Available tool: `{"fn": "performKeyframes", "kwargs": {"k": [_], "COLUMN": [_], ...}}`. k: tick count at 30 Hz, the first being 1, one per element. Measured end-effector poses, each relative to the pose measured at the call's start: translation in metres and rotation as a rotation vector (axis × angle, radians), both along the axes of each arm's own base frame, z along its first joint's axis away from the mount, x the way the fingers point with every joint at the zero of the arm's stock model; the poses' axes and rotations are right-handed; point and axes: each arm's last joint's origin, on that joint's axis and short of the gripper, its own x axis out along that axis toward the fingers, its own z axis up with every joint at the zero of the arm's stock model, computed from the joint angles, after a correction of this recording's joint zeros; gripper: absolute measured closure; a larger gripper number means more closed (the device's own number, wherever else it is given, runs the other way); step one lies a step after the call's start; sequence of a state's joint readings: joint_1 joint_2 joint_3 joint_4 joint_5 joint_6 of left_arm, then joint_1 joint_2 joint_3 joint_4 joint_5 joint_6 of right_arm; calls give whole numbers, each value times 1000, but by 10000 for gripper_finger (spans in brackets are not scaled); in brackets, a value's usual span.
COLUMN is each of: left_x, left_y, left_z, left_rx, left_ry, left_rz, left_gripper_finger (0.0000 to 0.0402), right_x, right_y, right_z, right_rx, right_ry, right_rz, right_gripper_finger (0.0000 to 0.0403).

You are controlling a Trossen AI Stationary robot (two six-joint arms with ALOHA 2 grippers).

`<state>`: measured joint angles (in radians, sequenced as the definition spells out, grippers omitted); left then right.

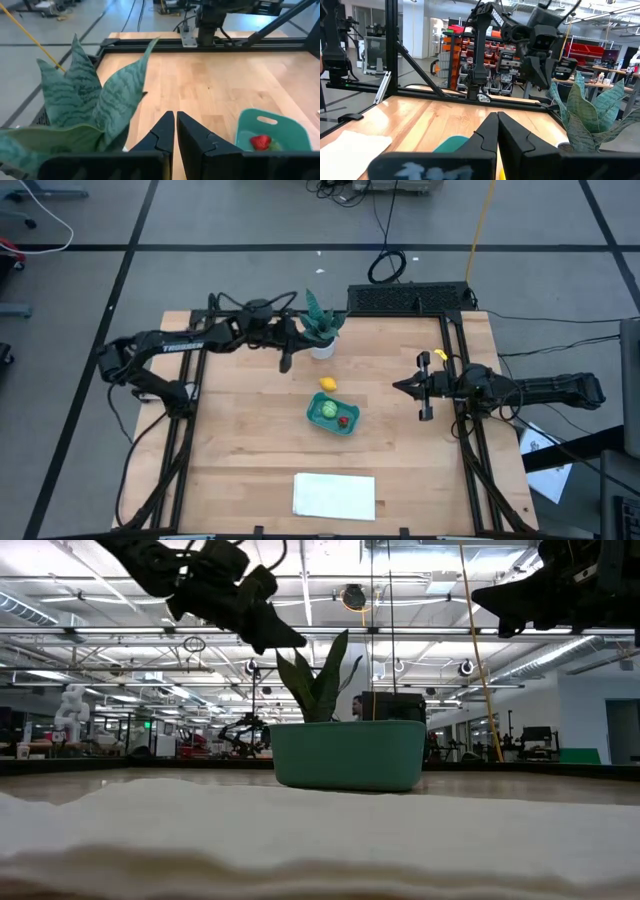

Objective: Pick and placing Produce into tupperware
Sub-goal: Put the yellow lemon into the green bin

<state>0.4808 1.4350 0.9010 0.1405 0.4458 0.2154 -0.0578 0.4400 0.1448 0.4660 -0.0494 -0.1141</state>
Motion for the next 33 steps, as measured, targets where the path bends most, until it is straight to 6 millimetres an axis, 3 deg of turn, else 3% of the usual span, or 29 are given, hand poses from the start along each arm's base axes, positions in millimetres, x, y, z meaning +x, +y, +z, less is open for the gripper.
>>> {"fn": "performKeyframes", "kwargs": {"k": [8, 15, 26, 33], "left_x": [21, 32, 43, 23], "left_y": [8, -2, -21, -42], "left_z": [7, 16, 18, 16], "left_rx": [-32, 19, 86, 339], "left_ry": [17, 15, 28, 220], "left_rz": [-90, -151, -26, -230], "left_gripper_finger": [376, 376, 376, 376], "right_x": [0, 0, -1, -2], "right_y": [0, 0, 0, 0], "right_z": [0, 0, -5, -8], "right_rx": [-2, 0, -1, -4], "right_ry": [0, 0, -1, -23], "right_rz": [0, 0, 0, 0], "right_gripper_finger": [403, 403, 403, 403]}}
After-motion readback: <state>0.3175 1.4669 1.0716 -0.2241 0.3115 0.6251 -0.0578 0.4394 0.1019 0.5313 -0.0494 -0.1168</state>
